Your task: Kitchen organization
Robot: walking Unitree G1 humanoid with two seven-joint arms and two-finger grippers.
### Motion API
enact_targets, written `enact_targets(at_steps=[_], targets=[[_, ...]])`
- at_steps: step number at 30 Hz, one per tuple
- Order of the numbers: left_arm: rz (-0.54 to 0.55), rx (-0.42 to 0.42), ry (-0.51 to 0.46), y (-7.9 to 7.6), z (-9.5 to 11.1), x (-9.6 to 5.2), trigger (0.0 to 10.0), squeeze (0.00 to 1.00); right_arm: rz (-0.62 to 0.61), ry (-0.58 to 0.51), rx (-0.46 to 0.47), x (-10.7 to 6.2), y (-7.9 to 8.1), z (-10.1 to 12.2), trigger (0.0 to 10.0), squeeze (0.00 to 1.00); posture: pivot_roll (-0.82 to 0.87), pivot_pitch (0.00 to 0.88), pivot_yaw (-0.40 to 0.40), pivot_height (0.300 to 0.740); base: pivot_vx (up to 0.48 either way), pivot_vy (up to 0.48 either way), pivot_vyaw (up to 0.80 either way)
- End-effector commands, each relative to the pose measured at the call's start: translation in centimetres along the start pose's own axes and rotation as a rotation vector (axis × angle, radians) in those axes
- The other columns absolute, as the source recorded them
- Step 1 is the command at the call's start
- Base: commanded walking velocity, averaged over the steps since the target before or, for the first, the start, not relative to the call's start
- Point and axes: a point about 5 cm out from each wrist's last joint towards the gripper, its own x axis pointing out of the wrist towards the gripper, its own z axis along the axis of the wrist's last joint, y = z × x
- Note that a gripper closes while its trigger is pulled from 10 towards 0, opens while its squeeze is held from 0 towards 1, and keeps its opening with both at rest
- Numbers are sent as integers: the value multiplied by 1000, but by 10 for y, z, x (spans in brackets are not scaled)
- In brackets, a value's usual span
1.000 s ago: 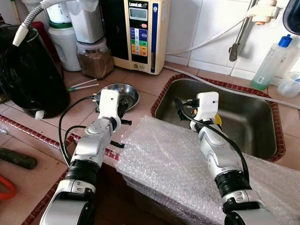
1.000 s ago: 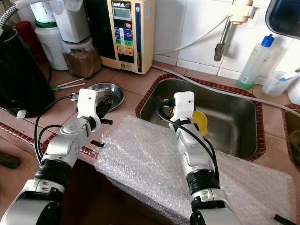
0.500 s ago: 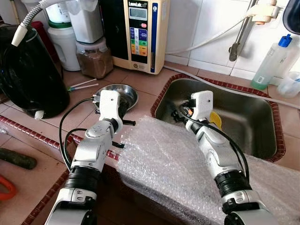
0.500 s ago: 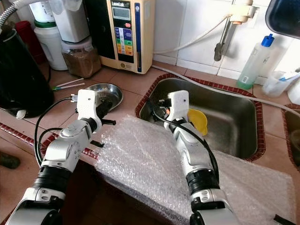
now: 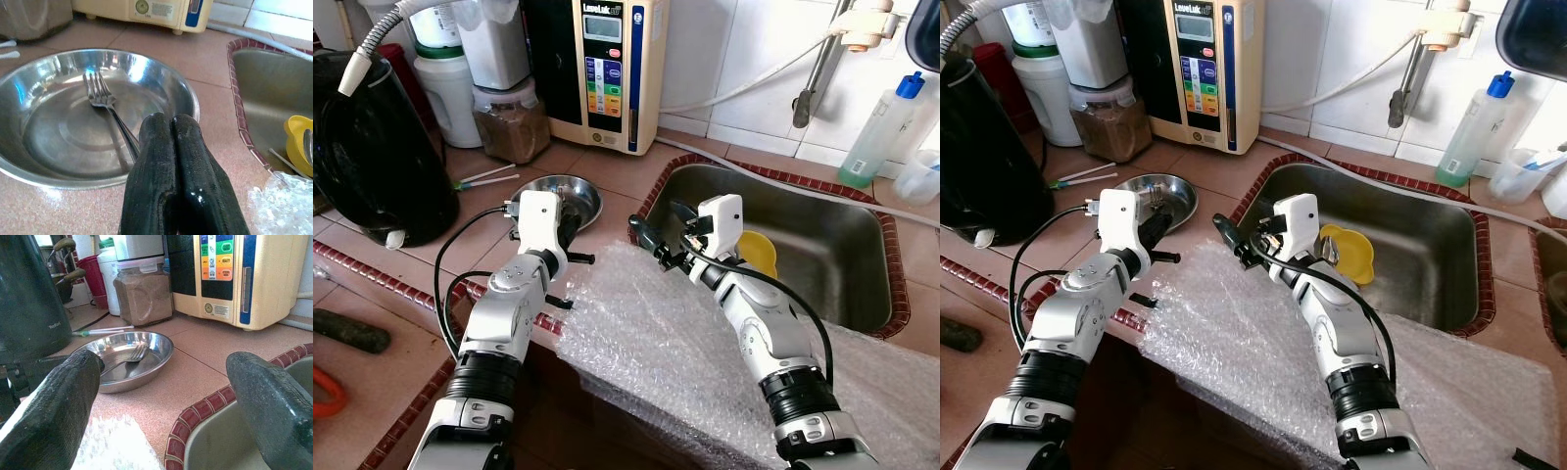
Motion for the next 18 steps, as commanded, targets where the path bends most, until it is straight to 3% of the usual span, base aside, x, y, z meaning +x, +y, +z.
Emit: enact_targets(at_steps=[1,3,4,5,6,7,14,18], targets=[[10,24,-65,0,13,-1,0,0,5,-8,-10,1,-1,6,10000,851,35,0,24,740,0,0,0],[43,53,-96,3,19,-2,0,0,5,-4,-11,0,-1,6,10000,847,37,0,24,740,0,0,0],[72,68,-100,6,21,-1,2824,0,4,-2,-10,0,-1,5,10000,847,39,0,24,740,0,0,0],[91,63,-101,8,21,-1,10000,0,4,-1,-10,0,0,5,10000,843,39,0,24,740,0,0,0],[109,46,-102,11,21,-1,10000,729,4,1,-11,0,0,4,10000,843,38,0,25,740,0,0,0],[114,28,-103,12,21,0,10000,1000,4,2,-11,0,1,4,10000,843,38,0,25,740,0,0,0],[118,-7,-148,7,23,-4,10000,1000,-8,18,-20,-1,1,1,10000,839,38,0,28,740,0,0,0],[99,33,-148,0,8,-13,10000,1000,-11,23,-19,-1,1,0,10000,843,40,0,26,740,0,0,0]])
